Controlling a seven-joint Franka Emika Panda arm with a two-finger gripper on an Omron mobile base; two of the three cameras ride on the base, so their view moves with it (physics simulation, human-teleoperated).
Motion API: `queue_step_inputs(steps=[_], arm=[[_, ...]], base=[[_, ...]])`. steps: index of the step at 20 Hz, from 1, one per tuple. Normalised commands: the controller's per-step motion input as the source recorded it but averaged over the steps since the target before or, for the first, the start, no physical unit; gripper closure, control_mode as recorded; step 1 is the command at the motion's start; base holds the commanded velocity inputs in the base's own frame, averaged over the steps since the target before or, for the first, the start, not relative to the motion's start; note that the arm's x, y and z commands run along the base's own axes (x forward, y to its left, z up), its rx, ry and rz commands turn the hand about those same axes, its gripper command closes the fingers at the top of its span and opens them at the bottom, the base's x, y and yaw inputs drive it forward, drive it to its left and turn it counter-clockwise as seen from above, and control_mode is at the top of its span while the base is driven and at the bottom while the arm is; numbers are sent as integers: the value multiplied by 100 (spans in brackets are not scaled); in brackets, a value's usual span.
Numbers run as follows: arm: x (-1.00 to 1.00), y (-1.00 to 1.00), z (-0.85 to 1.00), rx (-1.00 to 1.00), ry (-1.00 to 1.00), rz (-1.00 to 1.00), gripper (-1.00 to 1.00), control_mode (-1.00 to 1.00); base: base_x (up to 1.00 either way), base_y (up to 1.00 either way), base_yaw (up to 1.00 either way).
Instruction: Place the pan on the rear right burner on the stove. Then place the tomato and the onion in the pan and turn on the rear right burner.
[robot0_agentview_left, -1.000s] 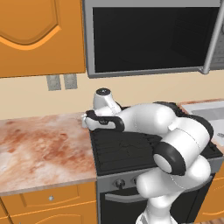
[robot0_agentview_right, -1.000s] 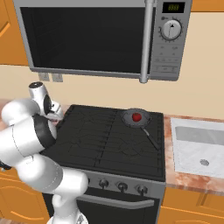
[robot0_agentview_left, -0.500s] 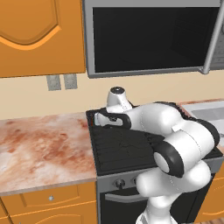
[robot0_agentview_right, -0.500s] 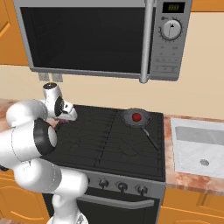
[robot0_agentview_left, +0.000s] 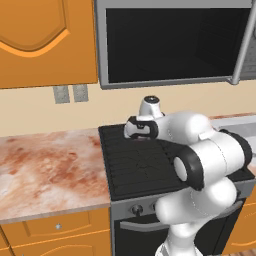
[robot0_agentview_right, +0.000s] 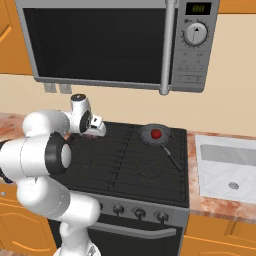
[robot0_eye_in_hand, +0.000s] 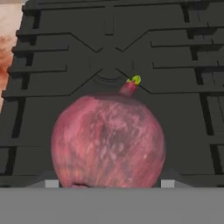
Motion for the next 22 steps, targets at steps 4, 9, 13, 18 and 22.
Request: queue_step_inputs(steps=[4,9,13,18,22], arm=[[22,-67,0,0,0,0,100,-100],[14,-65,0,0,0,0,100,-100],[9,-64,0,0,0,0,100,-100],[19,-66,7,0,-2,0,100,-100],[26,-65,13,0,-1,0,100,-100]], base=[[0,0,0],[0,0,0],[0,0,0],[0,0,0],[0,0,0]])
